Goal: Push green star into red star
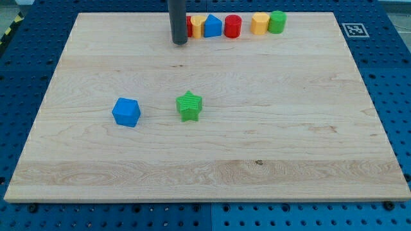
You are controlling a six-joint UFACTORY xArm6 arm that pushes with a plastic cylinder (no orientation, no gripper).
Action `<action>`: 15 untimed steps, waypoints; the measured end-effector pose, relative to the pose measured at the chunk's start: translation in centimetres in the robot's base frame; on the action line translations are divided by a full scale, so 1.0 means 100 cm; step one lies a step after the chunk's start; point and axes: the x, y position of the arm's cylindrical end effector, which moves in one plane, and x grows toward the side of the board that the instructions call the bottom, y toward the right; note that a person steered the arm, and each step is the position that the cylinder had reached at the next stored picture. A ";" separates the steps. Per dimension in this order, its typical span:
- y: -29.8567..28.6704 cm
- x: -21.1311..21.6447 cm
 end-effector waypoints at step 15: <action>-0.015 0.176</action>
